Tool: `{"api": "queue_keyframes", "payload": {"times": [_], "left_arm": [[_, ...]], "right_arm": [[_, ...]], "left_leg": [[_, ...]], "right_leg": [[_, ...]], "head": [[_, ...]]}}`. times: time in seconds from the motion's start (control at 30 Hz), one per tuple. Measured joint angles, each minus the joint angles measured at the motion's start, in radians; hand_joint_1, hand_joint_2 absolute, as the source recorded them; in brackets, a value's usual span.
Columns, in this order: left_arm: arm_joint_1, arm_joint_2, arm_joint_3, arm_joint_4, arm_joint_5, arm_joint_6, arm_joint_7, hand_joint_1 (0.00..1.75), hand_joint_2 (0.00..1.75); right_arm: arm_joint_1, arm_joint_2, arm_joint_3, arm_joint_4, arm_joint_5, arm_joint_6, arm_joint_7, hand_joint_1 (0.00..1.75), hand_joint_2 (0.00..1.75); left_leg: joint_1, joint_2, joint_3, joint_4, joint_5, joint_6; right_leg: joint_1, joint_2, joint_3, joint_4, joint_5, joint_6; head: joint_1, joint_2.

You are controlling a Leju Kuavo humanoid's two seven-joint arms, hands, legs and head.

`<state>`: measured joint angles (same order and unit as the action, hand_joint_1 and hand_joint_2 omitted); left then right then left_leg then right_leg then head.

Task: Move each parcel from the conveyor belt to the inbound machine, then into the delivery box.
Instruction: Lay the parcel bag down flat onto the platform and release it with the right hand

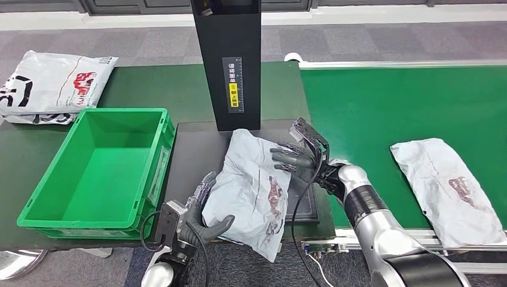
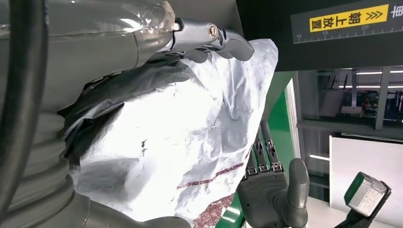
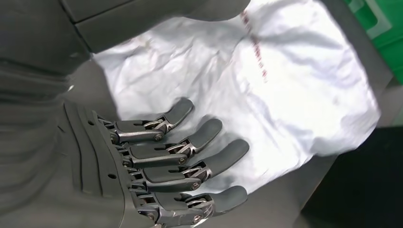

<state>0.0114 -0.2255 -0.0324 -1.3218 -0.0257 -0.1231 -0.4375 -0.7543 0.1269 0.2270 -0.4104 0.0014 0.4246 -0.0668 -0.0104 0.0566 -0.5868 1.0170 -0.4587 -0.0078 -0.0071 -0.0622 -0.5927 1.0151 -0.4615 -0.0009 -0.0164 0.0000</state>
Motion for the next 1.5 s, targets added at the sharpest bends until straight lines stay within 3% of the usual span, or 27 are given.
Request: {"api": "queue_keyframes", "payload": {"times": [0.77, 0.83, 0.93, 1.07, 1.17, 1.3, 1.5], "left_arm": [[0.000, 0.000, 0.000, 0.000, -0.003, -0.004, -0.002, 0.00, 1.75], [0.004, 0.000, 0.000, -0.001, -0.004, 0.005, -0.006, 0.00, 1.75], [0.043, -0.001, 0.006, -0.028, -0.021, 0.021, -0.018, 0.00, 1.75], [0.083, -0.009, 0.035, -0.061, -0.052, 0.008, -0.020, 0.00, 1.75], [0.087, -0.016, 0.055, -0.068, -0.065, 0.001, -0.020, 0.00, 1.75], [0.082, -0.024, 0.062, -0.071, -0.074, -0.009, -0.021, 0.00, 1.75], [0.070, -0.028, 0.062, -0.088, -0.084, -0.028, -0.011, 0.00, 1.75]], "right_arm": [[-0.001, -0.035, 0.000, 0.006, -0.018, 0.000, -0.025, 0.00, 1.75], [0.004, -0.038, 0.000, -0.007, -0.019, 0.000, -0.067, 0.00, 1.75], [0.082, -0.065, -0.003, -0.241, -0.030, 0.000, -0.221, 0.00, 1.75], [0.288, -0.100, -0.050, -0.735, -0.024, -0.001, -0.223, 0.00, 1.75], [0.435, -0.104, -0.094, -0.975, -0.019, 0.013, -0.251, 0.00, 1.75], [0.551, -0.103, -0.119, -1.125, -0.026, 0.032, -0.272, 0.00, 1.75], [0.689, -0.080, -0.139, -1.217, -0.046, 0.034, -0.269, 0.00, 1.75]], "left_leg": [[0.000, 0.000, 0.000, 0.000, 0.000, 0.000], [0.000, 0.000, 0.000, 0.000, 0.000, 0.000], [0.000, -0.001, 0.000, 0.000, 0.000, 0.000], [0.001, -0.005, 0.000, 0.000, -0.003, 0.000], [0.001, -0.004, 0.001, 0.000, -0.006, -0.001], [0.001, -0.001, 0.002, 0.000, -0.006, -0.002], [0.001, -0.001, 0.003, -0.001, -0.006, -0.002]], "right_leg": [[0.000, 0.000, 0.000, 0.000, 0.000, 0.000], [0.000, 0.000, 0.000, 0.000, 0.000, 0.000], [0.000, -0.001, -0.001, 0.000, 0.000, -0.001], [0.001, -0.006, 0.002, -0.001, -0.004, -0.001], [0.001, -0.005, 0.002, -0.001, -0.006, -0.001], [0.001, -0.002, 0.002, -0.001, -0.006, -0.001], [0.001, -0.002, 0.003, -0.001, -0.006, -0.001]], "head": [[0.000, 0.000], [0.000, 0.000], [0.000, 0.000], [0.000, 0.000], [0.000, 0.000], [0.000, 0.000], [0.000, 0.000]]}}
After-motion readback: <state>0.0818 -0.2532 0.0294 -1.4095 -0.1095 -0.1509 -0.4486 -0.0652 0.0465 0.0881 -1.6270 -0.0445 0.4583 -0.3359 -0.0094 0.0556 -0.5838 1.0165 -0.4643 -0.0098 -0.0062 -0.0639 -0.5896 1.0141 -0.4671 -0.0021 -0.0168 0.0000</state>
